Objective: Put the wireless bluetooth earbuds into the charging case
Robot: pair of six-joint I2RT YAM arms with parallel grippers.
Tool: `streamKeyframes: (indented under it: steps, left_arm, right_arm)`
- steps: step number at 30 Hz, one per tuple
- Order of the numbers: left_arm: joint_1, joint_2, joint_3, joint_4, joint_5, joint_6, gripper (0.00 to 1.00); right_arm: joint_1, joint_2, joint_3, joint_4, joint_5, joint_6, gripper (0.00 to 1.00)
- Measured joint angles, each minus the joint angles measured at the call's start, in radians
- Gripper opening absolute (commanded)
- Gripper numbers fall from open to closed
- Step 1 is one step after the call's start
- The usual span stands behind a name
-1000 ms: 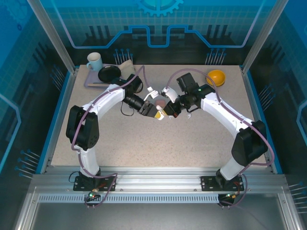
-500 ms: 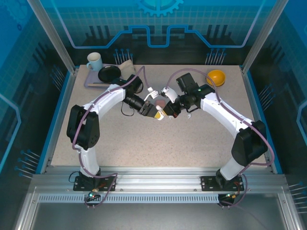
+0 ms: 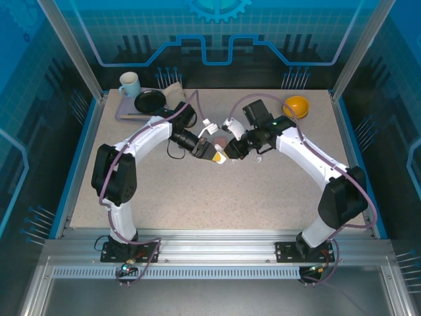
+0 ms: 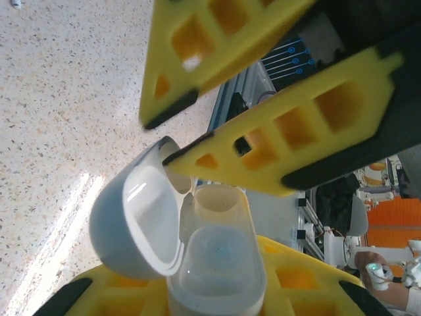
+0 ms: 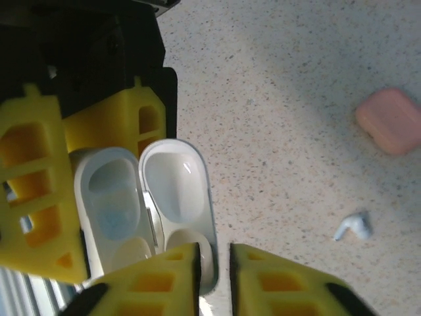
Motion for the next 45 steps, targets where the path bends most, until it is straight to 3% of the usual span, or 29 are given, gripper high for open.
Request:
streamKeyframes:
  steps: [4, 9, 21, 30, 36, 45]
  left_arm:
    - [0.0, -0.006, -0.021, 0.041, -0.007, -0.026, 0.0]
    - [0.0, -0.088, -0.114, 0.174, -0.077, -0.114, 0.0]
    - [-0.007, -0.447, -0.384, 0.661, -0.383, -0.367, 0.0]
    - [-0.146, -0.642, -0.695, 1.165, -0.657, -0.389, 0.0]
    - [-0.222, -0.645, -0.895, 1.503, -0.805, -0.342, 0.0]
    - [-0.283, -0.621, -1.026, 1.855, -0.928, -0.286, 0.0]
  right_arm:
    - [-0.083, -0.088, -0.008, 0.016, -0.017, 0.061, 0.44]
    - [-0.185, -0.266, -0.046, 0.047, -0.037, 0.156, 0.49]
    - [-0.201, -0.381, -0.147, 0.075, 0.103, 0.476, 0.52]
    - [-0.157, -0.365, -0.243, 0.086, 0.281, 0.703, 0.52]
    - [-0.097, -0.293, -0.271, 0.092, 0.381, 0.798, 0.52]
    - [-0.014, -0.098, -0.22, 0.079, 0.497, 0.901, 0.54]
